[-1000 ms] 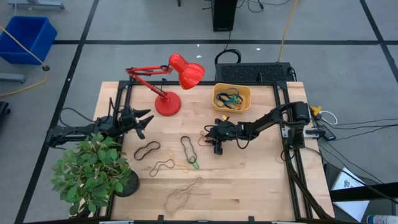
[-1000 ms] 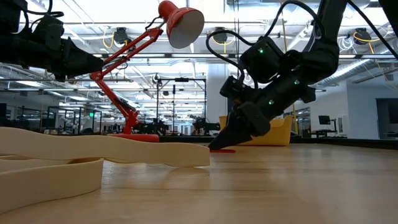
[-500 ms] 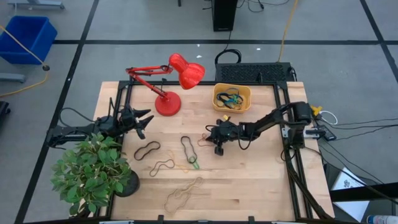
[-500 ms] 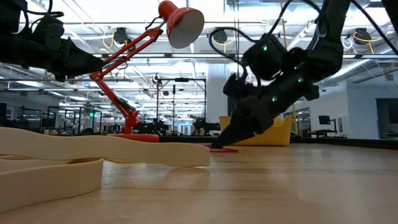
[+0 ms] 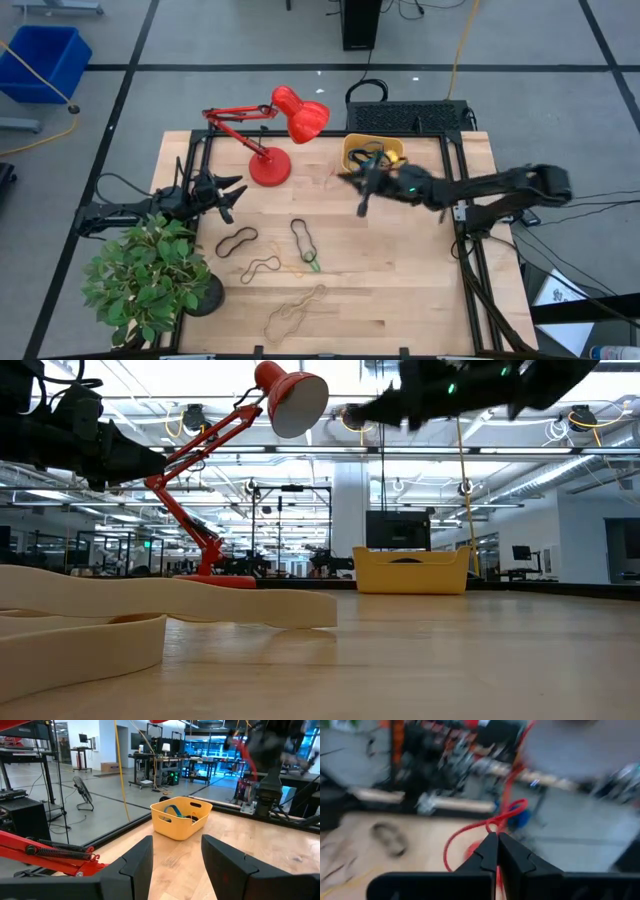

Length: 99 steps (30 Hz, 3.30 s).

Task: Pick and place rubber bands into bin
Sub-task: Put the red rubber band into the yellow container, then put the right black rubber band into the yellow container

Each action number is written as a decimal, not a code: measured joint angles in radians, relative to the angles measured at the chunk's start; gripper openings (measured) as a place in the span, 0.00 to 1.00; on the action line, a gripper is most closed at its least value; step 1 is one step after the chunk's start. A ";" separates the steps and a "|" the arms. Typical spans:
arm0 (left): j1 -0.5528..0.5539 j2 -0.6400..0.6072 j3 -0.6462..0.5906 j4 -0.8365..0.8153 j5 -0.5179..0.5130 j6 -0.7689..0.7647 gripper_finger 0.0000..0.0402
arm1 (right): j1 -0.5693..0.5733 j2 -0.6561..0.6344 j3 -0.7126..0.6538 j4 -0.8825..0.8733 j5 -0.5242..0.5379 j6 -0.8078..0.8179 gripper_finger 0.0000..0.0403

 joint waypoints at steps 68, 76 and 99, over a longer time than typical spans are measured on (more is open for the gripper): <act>0.000 0.000 0.000 0.008 -0.018 0.000 0.43 | -0.503 0.031 0.027 -0.654 -0.104 0.422 0.33; 0.000 0.000 -0.002 0.093 0.010 -0.005 0.43 | -0.410 -0.169 0.027 -0.561 -0.108 0.325 0.46; 0.000 0.504 0.090 0.201 0.172 -0.248 0.43 | -0.234 -0.325 0.027 -0.538 -0.096 0.207 0.45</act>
